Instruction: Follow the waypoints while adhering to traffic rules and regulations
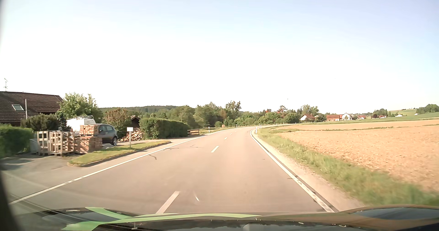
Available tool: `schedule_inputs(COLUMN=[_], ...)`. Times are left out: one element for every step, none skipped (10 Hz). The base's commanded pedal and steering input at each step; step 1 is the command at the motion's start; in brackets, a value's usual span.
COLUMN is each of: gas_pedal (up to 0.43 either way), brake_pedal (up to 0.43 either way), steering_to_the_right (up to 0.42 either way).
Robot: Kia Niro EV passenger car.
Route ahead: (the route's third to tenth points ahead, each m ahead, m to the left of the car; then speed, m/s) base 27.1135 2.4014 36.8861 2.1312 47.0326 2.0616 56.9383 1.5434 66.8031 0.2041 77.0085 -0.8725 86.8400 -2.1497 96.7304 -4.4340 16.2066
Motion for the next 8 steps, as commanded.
schedule_inputs(gas_pedal=[0.157,0.157,0.157,0.150,0.150,0.150,0.150,0.130], brake_pedal=[0.000,0.000,0.000,0.000,0.000,0.000,0.000,0.000], steering_to_the_right=[0.001,0.001,0.001,0.002,0.001,0.001,0.001,0.001])
